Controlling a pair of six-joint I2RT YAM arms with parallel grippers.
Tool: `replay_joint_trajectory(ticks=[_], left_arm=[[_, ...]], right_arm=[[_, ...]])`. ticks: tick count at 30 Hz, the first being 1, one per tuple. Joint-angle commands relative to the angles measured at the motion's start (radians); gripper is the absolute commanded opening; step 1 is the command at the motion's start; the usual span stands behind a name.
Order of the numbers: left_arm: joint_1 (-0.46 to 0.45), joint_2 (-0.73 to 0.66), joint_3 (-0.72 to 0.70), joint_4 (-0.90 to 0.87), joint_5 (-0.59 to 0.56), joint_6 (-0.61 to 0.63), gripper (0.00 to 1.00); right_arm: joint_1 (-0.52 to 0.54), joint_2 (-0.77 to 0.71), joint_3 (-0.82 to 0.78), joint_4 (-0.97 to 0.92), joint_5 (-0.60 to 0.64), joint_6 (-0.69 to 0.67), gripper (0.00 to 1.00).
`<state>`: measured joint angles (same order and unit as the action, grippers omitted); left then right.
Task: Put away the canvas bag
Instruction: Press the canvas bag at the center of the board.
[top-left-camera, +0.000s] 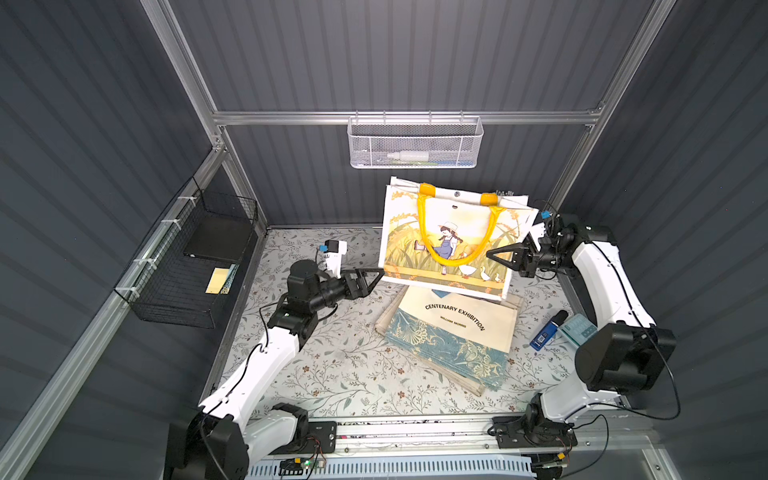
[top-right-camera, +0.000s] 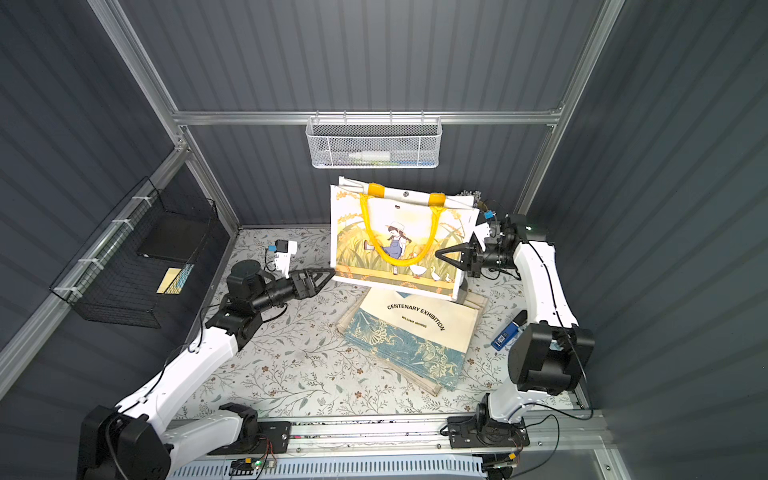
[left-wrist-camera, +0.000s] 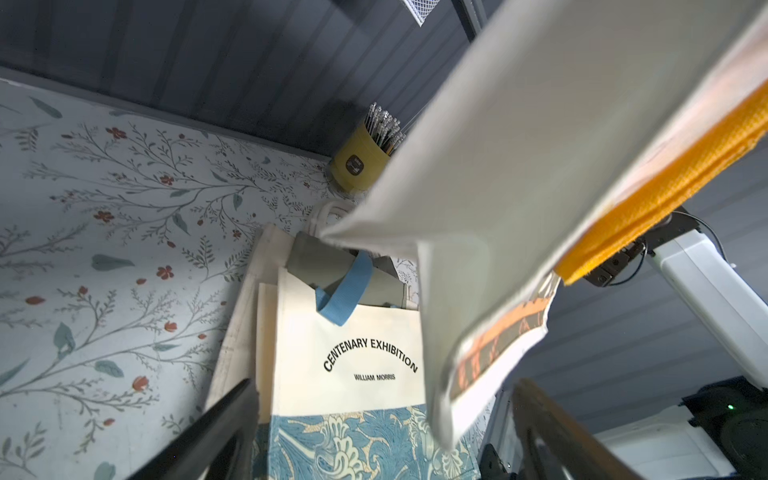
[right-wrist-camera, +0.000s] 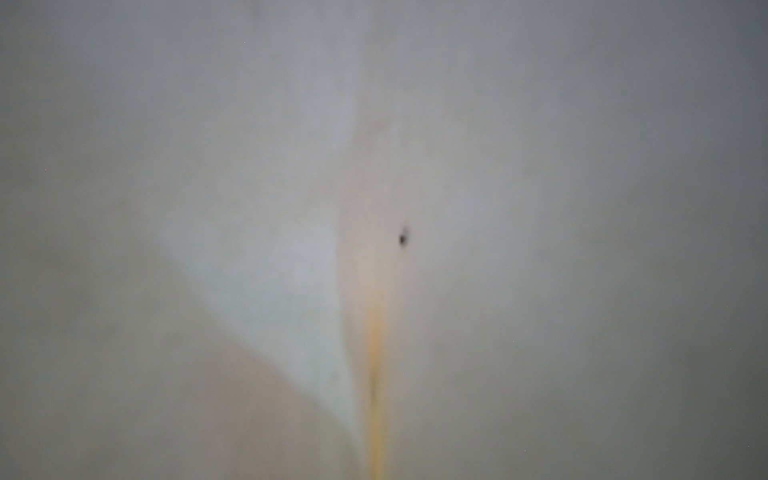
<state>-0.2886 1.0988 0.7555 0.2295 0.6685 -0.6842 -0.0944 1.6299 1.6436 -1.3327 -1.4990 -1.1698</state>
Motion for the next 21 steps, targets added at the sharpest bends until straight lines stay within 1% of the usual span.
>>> replay_joint_trajectory(ticks=[1, 2, 5, 9, 13, 17, 20, 21], left_arm=[[-0.001, -0.001, 0.003, 0.029, 0.101, -0.042, 0.95], [-0.001, 0.018, 0.006, 0.039, 0.129, -0.045, 0.95], [-0.001, 0.081, 0.003, 0.169, 0.182, -0.11, 0.95], [0.0, 0.131, 0.011, 0.26, 0.154, -0.13, 0.95], [0.0, 0.189, 0.046, 0.35, 0.191, -0.159, 0.95], [-0.001, 0.225, 0.069, 0.457, 0.235, -0.166, 0.87], [-0.001, 0.263, 0.116, 0.469, 0.293, -0.164, 0.81], [-0.001, 0.28, 0.134, 0.476, 0.31, -0.17, 0.76]], right_arm=[[-0.01, -0.021, 0.036, -0.016, -0.162, 0.033, 0.0], [-0.01, -0.02, 0.037, -0.016, -0.162, 0.035, 0.0], [-0.011, -0.019, 0.04, -0.016, -0.162, 0.046, 0.0], [-0.012, -0.028, 0.045, -0.016, -0.162, 0.058, 0.0], [-0.011, -0.033, 0.036, -0.016, -0.162, 0.065, 0.0], [-0.011, -0.033, 0.024, -0.014, -0.162, 0.075, 0.0], [-0.011, -0.031, 0.029, -0.016, -0.162, 0.081, 0.0], [-0.01, -0.031, 0.03, -0.015, -0.162, 0.083, 0.0]])
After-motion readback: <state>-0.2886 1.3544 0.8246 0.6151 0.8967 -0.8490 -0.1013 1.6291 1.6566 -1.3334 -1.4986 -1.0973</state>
